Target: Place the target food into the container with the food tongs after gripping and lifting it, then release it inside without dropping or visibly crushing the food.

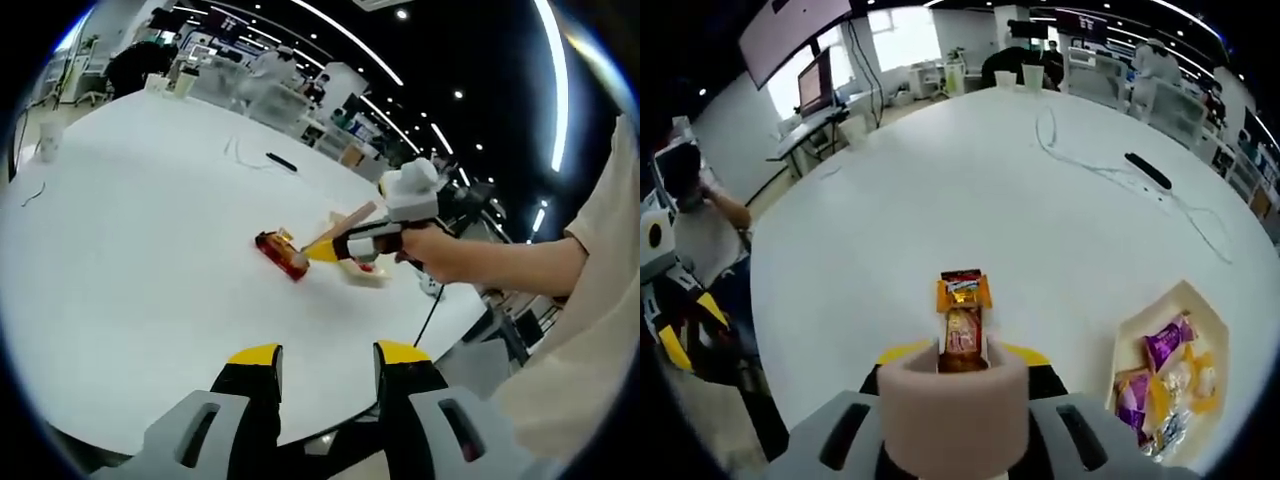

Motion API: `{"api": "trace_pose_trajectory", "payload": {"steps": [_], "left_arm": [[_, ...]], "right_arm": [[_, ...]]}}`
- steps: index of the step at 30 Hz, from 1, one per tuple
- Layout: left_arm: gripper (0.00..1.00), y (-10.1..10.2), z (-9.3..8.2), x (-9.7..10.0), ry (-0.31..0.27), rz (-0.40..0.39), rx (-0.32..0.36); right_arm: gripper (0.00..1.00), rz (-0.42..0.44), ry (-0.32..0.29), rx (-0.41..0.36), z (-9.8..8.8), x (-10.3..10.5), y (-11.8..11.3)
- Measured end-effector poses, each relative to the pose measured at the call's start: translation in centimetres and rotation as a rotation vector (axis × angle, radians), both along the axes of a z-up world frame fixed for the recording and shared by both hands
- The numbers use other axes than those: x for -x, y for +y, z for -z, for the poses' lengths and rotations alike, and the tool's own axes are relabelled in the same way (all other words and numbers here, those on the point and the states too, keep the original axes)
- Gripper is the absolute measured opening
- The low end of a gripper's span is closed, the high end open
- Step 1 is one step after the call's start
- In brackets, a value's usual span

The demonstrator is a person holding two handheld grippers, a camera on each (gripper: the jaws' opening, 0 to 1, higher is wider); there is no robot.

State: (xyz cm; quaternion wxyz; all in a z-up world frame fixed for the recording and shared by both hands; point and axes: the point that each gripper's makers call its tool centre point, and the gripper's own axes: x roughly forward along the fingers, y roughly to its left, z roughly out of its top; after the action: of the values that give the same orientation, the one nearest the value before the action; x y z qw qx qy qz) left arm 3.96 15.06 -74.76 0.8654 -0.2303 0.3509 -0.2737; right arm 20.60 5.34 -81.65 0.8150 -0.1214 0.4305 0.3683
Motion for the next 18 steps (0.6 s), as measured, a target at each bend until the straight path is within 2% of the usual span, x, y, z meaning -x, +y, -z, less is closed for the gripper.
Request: {"api": "trace_pose_trajectory", "payload": {"steps": [18], "left_arm": [[0.36, 0.5, -0.1, -0.1, -0.001, -0.015, -0.002]], "right_arm": [[0.25, -0.015, 0.009, 0.050, 1.6, -0.1, 0.2]]}}
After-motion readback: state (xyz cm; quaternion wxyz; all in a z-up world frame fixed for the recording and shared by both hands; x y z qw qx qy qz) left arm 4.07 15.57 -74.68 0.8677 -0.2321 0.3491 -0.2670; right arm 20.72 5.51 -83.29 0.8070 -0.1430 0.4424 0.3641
